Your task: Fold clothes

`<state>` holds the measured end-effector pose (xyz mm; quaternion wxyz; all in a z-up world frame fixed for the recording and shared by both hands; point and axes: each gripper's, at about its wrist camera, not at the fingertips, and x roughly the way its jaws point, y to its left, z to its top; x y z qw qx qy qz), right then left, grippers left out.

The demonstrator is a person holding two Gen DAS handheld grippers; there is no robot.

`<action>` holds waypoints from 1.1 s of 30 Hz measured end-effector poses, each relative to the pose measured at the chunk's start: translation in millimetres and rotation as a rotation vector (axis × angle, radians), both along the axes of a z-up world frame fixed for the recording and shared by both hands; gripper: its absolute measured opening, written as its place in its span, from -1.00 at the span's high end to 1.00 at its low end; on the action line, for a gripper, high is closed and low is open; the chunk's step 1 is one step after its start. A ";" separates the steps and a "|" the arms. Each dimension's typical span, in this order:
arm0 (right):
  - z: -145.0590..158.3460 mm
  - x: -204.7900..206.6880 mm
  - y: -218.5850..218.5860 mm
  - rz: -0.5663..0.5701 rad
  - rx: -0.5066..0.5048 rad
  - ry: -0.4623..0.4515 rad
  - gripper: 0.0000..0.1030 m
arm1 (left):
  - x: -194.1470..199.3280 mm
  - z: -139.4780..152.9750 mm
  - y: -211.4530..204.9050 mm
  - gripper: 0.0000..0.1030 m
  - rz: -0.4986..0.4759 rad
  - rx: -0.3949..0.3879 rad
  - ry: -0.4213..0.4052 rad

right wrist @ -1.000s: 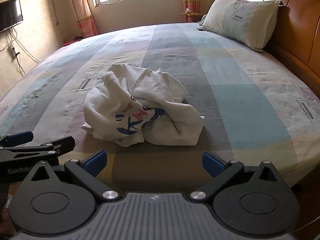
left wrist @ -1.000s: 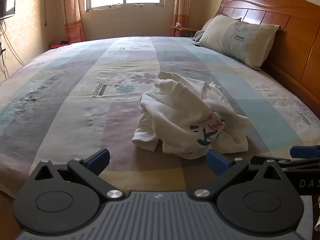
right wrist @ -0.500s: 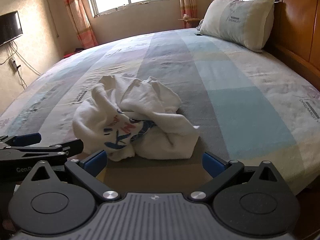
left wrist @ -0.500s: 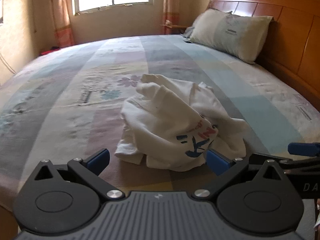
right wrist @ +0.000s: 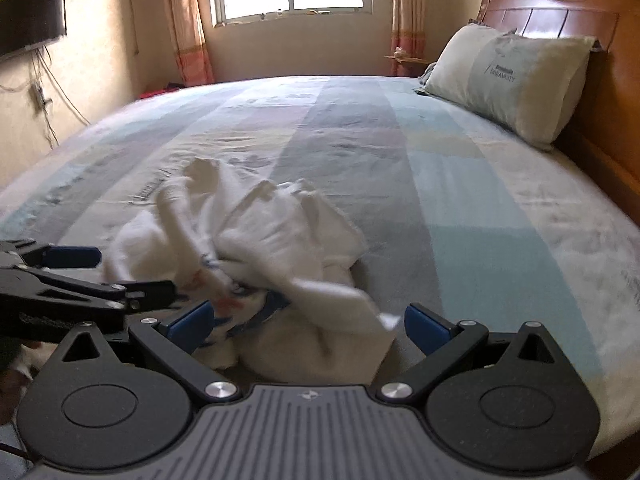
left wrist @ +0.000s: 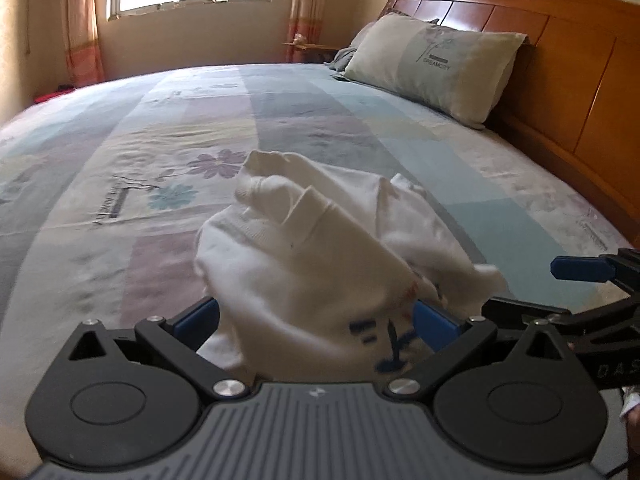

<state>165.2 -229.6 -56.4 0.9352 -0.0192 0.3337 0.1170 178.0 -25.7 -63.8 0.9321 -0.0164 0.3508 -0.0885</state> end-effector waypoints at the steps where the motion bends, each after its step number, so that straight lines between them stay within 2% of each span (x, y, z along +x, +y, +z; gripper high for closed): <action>1: -0.6 5.3 -0.1 -0.002 -0.028 -0.001 -1.00 | 5.8 -1.4 0.9 -0.98 -0.003 -0.009 0.005; 4: -4.5 20.6 -1.5 -0.001 -0.078 0.017 -1.00 | 21.2 -7.5 0.6 -0.98 0.001 0.000 0.040; 8: -12.2 40.2 -2.9 0.008 -0.086 0.062 -1.00 | 29.8 -19.1 0.0 -0.98 -0.014 0.043 0.083; 11: -15.6 50.6 3.5 0.035 -0.099 0.079 -1.00 | 27.8 -23.7 2.4 -0.99 -0.017 0.067 0.074; 14: -20.3 61.2 10.4 0.057 -0.143 0.080 -1.00 | 29.0 -24.6 5.2 -0.99 -0.013 0.060 0.084; 19: -21.1 76.0 -16.1 -0.104 -0.234 0.049 -1.00 | 26.3 -20.4 4.6 -0.99 -0.013 0.078 0.067; 23: -23.6 83.1 -45.7 -0.199 -0.225 0.070 -1.00 | 22.5 -17.9 0.8 -0.99 -0.012 0.087 0.067; 25: -25.3 83.5 -51.1 -0.212 -0.219 0.076 -1.00 | 20.6 -16.0 -0.1 -0.99 -0.012 0.085 0.068; 29: -25.2 80.3 -44.5 -0.129 -0.173 0.086 -1.00 | 19.6 -10.2 -1.9 -0.99 -0.038 0.096 0.079; 33: -27.1 91.0 -22.1 -0.019 -0.226 0.087 -1.00 | 20.1 -0.2 -5.7 -0.99 -0.079 0.093 0.113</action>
